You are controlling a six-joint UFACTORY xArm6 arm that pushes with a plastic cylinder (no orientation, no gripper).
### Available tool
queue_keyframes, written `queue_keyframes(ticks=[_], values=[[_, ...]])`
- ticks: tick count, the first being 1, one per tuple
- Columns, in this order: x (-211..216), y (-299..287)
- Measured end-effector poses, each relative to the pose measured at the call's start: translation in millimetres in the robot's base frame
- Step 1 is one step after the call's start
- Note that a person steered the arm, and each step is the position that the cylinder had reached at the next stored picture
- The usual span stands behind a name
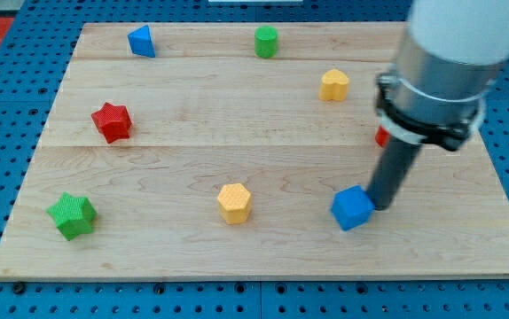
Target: Slightly push the blue cube and hexagon up
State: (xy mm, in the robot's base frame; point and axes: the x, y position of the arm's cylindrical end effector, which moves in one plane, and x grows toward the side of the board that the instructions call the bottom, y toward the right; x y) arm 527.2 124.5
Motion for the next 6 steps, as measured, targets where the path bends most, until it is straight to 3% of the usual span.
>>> queue_keyframes(ticks=[1,2,3,5,6], values=[[15,36],[67,76],[86,50],[21,-56],[23,-73]])
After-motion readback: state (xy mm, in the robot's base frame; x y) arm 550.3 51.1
